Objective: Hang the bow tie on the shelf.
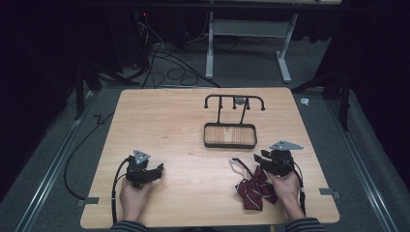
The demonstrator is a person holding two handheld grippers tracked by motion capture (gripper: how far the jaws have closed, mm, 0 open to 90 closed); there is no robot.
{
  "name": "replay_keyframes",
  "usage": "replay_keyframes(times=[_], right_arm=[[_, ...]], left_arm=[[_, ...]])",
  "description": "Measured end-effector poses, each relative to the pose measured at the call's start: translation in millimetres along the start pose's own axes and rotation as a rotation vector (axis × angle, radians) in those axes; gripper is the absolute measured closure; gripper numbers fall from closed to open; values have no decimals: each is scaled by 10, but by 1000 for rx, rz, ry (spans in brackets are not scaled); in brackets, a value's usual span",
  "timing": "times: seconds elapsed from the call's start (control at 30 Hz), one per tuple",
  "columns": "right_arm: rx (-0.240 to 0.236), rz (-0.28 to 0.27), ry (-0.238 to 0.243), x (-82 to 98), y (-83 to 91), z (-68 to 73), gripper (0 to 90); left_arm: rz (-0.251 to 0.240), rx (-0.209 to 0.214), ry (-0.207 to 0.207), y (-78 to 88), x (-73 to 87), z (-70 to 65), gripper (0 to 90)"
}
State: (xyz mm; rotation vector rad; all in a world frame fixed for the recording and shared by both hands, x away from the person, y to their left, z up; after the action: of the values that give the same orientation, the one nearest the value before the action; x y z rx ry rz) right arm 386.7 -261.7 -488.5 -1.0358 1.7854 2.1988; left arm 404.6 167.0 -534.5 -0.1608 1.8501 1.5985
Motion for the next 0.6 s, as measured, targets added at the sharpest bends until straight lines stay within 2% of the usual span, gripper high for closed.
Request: replay_keyframes(times=[0.37, 0.5, 0.6], right_arm=[[-41, 24, 62, -142, -74, 215, 641], [-52, 45, 78, -164, -131, 269, 646], [-59, 80, 93, -163, -204, 306, 662]], left_arm=[[0, 0, 0, 0, 0, 0, 275], [0, 2, 0, 0, 0, 0, 275], [0, 3, 1, 1, 0, 1, 274]])
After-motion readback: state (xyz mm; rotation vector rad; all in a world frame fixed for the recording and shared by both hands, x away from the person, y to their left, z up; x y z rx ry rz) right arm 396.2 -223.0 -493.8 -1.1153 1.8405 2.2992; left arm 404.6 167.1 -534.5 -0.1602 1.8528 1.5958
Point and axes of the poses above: each handheld gripper's, and its own axes: y roughly backward along the jaws, x roughly out of its underside, z roughly to its left, the point moved 4 cm from there along -y, roughly forward along the jaws, and after that the axes turned 14 degrees about z, right-handed, at the moved point
